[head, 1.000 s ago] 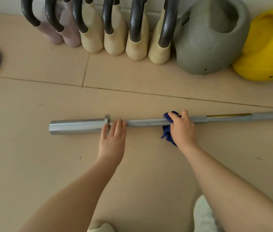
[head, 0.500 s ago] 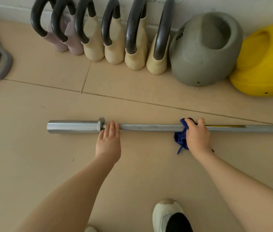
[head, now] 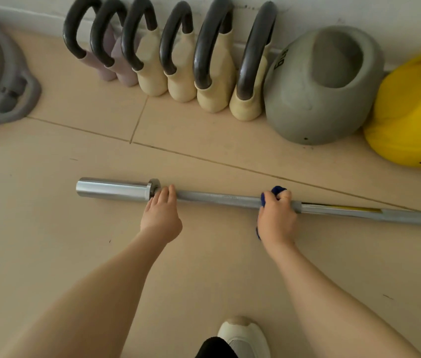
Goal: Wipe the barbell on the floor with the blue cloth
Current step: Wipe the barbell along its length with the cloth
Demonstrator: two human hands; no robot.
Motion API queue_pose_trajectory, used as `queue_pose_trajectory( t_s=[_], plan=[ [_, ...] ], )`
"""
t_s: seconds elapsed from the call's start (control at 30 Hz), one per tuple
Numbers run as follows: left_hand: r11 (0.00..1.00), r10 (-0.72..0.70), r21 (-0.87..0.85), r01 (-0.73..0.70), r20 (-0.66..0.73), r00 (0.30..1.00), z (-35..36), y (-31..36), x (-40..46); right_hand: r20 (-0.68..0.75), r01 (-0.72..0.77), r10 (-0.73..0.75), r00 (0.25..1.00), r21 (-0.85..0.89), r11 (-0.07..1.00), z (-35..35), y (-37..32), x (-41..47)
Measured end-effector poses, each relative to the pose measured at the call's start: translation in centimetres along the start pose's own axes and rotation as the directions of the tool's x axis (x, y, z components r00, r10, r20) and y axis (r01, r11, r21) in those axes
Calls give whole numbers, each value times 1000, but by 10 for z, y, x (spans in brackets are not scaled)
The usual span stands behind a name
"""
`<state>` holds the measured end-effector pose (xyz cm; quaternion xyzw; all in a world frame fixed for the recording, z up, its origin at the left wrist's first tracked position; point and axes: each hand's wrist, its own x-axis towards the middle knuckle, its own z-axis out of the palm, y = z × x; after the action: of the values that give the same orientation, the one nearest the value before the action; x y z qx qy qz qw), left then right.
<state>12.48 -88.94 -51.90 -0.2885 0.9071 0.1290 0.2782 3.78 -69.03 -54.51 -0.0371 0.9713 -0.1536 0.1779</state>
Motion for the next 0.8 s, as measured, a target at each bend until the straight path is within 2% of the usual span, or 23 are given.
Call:
queue_pose_trajectory(
  t_s=[0.13,0.2,0.23,0.33,0.4,0.47,0.53,0.63,0.7,0.8],
  plan=[
    [1000,30,-4,-30,-11,999,3,-1,3,193,255,-263,945,65,965,30,-58,-22],
    [998,65,-5,-65,-37,997,5,-5,4,237,287,-297,925,77,955,29,-63,-19],
    [996,86,-3,-86,-29,996,6,-8,4,245,236,-248,937,75,969,23,-60,-15],
    [987,161,30,-161,-23,987,9,-21,1,105,45,-42,994,-29,999,1,-46,-3],
    [977,207,63,-204,-39,978,12,-26,1,52,-37,41,998,-82,996,2,-59,-3],
    [970,226,96,-222,-38,973,17,-30,1,100,57,-48,994,-89,994,23,-92,-16],
    [962,260,99,-254,-49,964,19,-34,1,188,207,-201,961,-13,978,45,-125,-34],
    [930,367,97,-354,-191,911,14,-44,10,275,324,-332,902,76,943,49,-142,-39],
    [916,396,175,-361,-252,883,6,-49,20,240,285,-280,929,14,958,40,-130,-26],
    [955,286,125,-269,-157,945,-3,-53,28,149,76,-57,987,-127,989,31,-113,-11]
  ],
)
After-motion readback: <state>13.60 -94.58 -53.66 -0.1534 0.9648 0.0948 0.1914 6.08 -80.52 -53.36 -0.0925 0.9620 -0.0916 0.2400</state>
